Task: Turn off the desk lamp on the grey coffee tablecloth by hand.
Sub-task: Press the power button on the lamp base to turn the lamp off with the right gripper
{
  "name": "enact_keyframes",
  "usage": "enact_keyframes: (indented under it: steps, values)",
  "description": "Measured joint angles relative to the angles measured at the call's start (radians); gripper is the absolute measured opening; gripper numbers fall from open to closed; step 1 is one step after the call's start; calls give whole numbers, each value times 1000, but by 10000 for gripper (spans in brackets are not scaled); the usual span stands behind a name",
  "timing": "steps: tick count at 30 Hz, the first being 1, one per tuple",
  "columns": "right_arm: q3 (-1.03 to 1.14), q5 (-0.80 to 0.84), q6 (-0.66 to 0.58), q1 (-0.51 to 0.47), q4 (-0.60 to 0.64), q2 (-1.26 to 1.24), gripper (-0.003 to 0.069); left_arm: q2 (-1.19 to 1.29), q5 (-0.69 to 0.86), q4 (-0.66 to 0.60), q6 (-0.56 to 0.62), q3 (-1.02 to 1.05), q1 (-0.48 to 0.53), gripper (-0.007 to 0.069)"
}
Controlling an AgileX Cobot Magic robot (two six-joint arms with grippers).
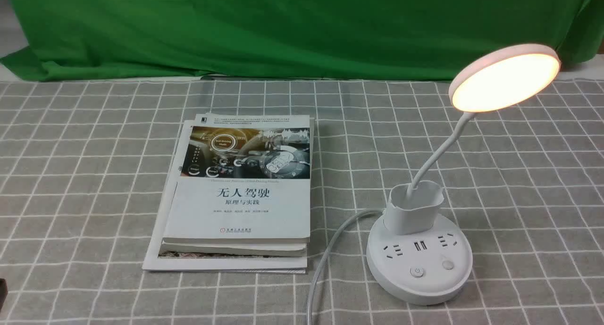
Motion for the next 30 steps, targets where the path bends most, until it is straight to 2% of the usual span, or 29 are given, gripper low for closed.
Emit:
enact_keyframes:
  steps: [10,18,25,30]
  values:
    - [0,-42,-1,0,0,0,49,0,0,0,0,0,0,19]
    - [0,-201,24,0,0,0,49,0,0,0,0,0,0,19]
    - [0,-213,28,0,0,0,49,0,0,0,0,0,0,19]
    - [0,-310,178,0,7,0,49,0,0,0,0,0,0,19]
